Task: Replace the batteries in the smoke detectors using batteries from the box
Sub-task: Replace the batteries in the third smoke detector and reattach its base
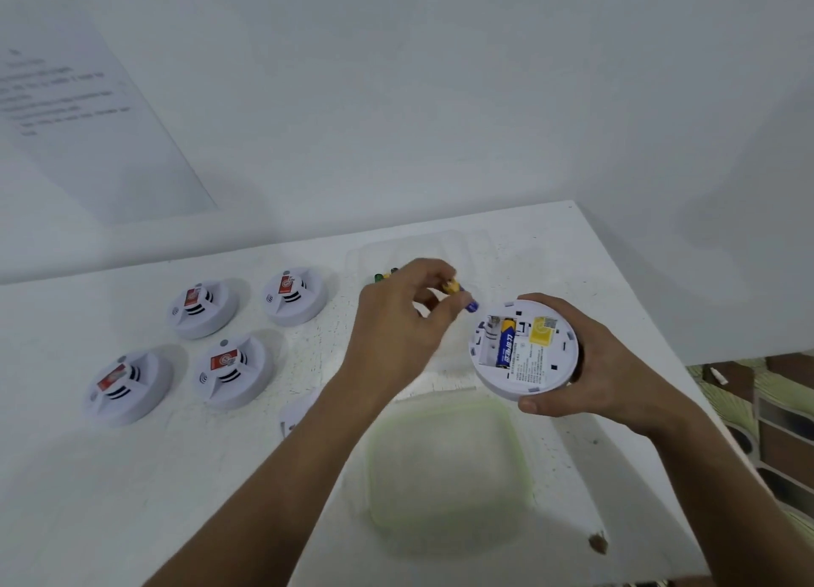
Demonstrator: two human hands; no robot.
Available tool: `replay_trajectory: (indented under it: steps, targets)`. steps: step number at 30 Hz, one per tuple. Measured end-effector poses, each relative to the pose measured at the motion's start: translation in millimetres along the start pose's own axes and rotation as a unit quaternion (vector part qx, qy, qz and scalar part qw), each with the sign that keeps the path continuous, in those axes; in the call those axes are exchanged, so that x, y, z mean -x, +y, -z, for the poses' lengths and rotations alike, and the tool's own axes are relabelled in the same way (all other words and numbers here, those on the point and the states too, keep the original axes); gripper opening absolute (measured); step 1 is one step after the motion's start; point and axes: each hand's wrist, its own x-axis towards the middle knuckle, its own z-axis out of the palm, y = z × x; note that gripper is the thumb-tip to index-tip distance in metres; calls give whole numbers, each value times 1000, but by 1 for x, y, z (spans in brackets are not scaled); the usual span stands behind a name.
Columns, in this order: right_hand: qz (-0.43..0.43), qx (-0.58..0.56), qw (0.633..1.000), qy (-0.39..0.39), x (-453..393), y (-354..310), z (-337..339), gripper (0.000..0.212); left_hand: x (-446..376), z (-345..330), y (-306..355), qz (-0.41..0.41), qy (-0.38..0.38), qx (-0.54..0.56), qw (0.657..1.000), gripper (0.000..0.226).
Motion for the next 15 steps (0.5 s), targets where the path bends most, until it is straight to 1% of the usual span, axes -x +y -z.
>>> replay_trajectory:
  steps: [2,4,8,10,12,13,15]
  targets:
    - [6,0,1000,-2,-3,-1,-3,92,12,1,8,-43,-12,-3,999,16]
    - [13,3,1000,-5,-6,-3,-7,92,22,-1,5,-97,-22,-41,994,14]
    - [16,6,1000,-6,-11,-6,-15,91,37,-9,-18,-216,24,-163,962,11]
    - [16,2,1000,-12,-13,-7,-18,91,44,-8,-26,-247,42,-169,953,15]
    - [20,4,1000,-17,-15,-8,-22,91,49,-3,-30,-244,41,-130,960,22]
    - [20,3,1000,-18,-16,-8,-24,92,51,1,-31,-226,32,-102,968,23]
    - [19,5,999,-32,-18,-10,-28,93,55,9,-31,-158,8,-41,986,20]
